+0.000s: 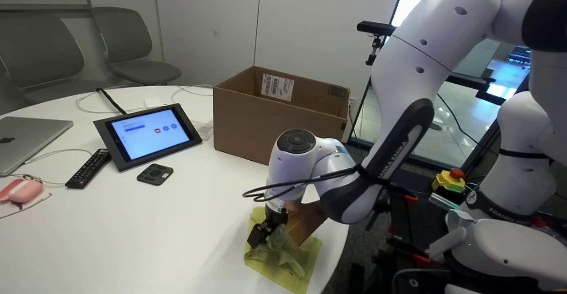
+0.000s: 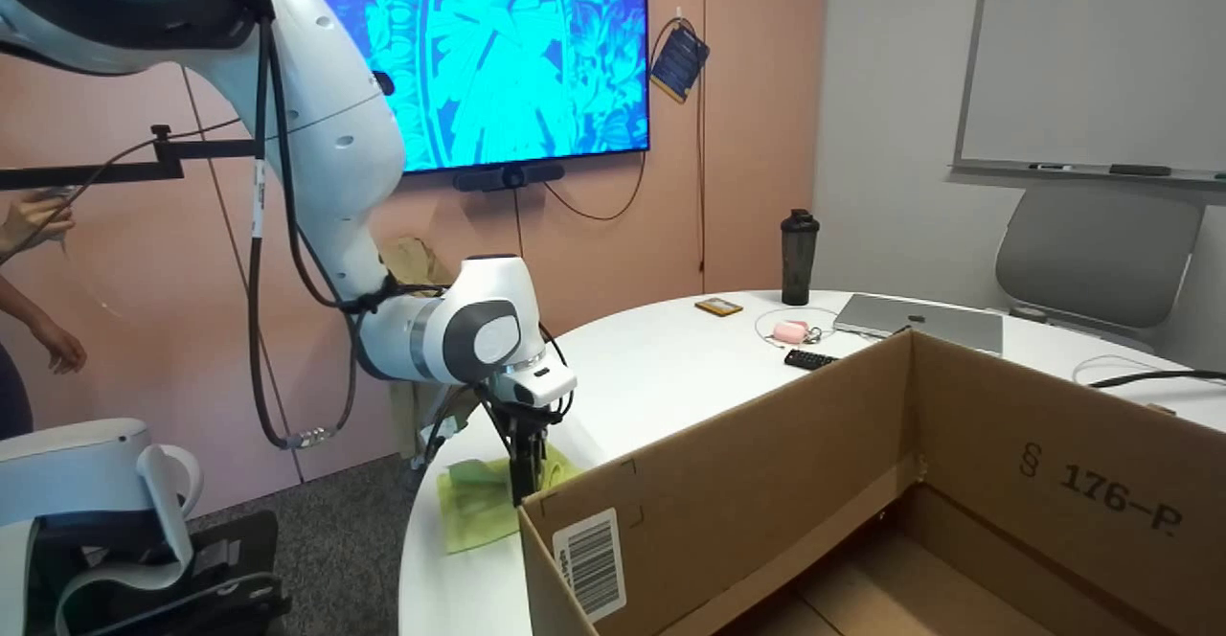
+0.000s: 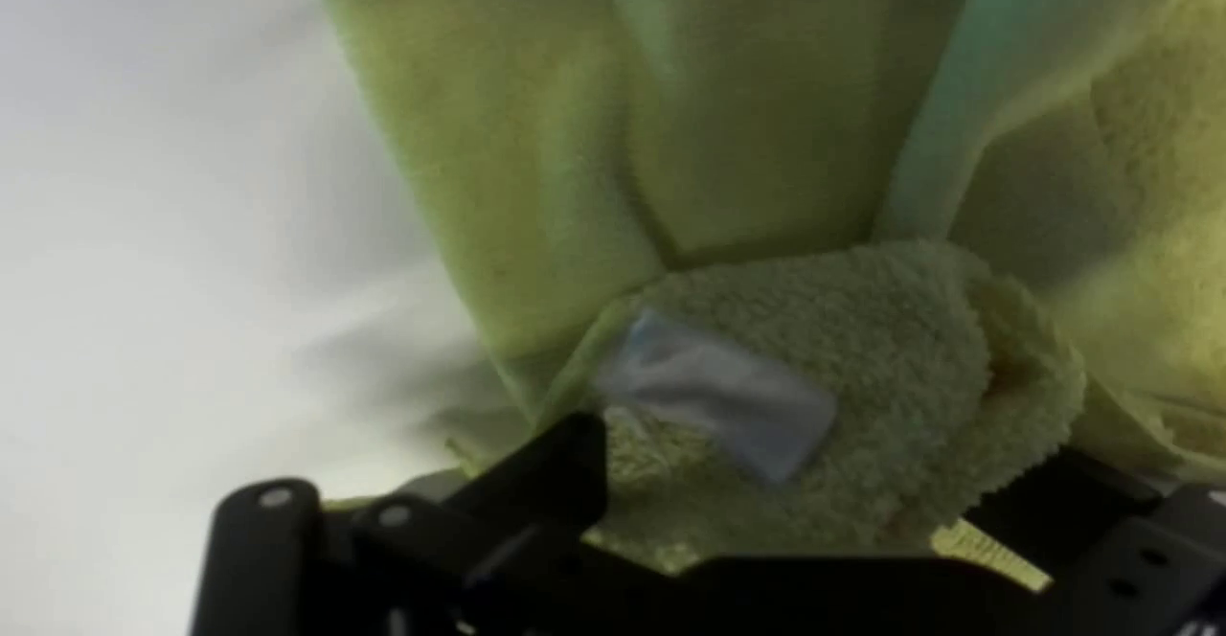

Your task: Pick up the marker, put it on the towel and fold together, pick up the folded towel with the maker and put it in the box

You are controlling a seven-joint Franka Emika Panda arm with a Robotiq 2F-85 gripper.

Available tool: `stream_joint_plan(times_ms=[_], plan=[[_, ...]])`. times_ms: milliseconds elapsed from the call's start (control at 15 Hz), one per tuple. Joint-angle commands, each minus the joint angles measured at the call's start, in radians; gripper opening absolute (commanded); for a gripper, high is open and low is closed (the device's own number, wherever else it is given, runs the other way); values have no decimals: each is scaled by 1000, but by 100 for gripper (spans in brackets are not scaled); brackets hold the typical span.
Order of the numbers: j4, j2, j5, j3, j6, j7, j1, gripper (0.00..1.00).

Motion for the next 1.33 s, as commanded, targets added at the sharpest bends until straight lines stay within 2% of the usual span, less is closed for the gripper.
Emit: stream_joint_plan(times_ms=[0,400,667,1000,1133,1267], plan=[[93,65,38,-34,28,-14,12,100],[63,27,70,-13,-17,-57,6,100],[121,69,45,-91,35,3,67,100],[169,72,57,-111,14,-11,55,100],[160,43,59,-102,-10,-36,43,100],[142,8,77,-56,-48,-85,10,100]])
